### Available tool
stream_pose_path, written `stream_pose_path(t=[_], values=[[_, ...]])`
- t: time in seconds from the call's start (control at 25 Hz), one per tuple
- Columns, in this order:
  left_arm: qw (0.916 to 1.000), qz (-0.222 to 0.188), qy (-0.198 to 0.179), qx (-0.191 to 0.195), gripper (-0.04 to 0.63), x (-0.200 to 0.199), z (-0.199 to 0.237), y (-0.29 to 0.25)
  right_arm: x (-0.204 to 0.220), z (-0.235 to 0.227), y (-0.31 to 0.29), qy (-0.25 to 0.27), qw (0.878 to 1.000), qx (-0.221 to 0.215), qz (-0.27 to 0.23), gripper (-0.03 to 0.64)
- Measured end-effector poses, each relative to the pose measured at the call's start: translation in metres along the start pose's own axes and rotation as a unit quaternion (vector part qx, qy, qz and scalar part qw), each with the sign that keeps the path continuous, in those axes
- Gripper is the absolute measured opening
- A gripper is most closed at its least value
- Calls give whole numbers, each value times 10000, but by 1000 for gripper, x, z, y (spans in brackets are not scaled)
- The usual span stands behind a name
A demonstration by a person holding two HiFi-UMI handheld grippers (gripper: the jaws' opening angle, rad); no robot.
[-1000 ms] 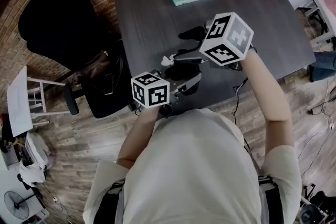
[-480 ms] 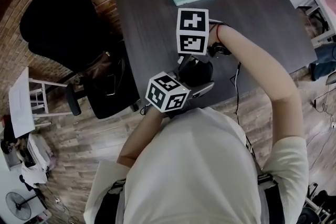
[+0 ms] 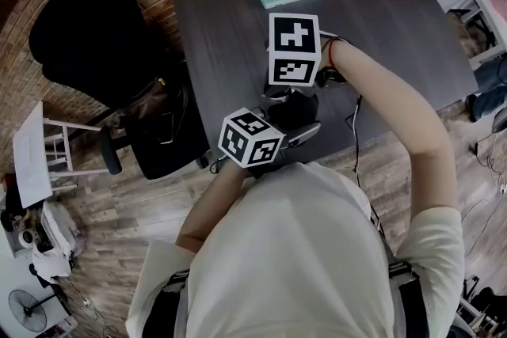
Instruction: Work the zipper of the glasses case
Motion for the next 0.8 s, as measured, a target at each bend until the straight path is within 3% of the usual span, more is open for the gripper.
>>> stream_pose_path(t=[0.2,0.32,0.4,0.64,0.8], values=[[10000,-18,-1,-86,290,1,3,4,3,-8,10,-58,9994,324,63,3],[9996,108,-210,-180,290,4,1,1,14,-9,2,-304,9991,134,264,153],[9990,187,-369,-183,290,6,-2,-1,20,-7,-2,-484,9979,-100,425,204],[9975,215,-671,33,290,6,-17,-5,33,6,-7,-855,9883,-1072,673,209],[9964,238,-809,65,290,7,-20,-5,33,14,-9,-844,9849,-1370,639,179]])
Point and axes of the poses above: the fingertips, and each gripper's own axes: y backward along the fingers, z to its left, x out of its underside, the point moved 1 cm from there along y, backward along the fingers, and after that the axes turned 1 degree about -z, right-handed, at the moved point
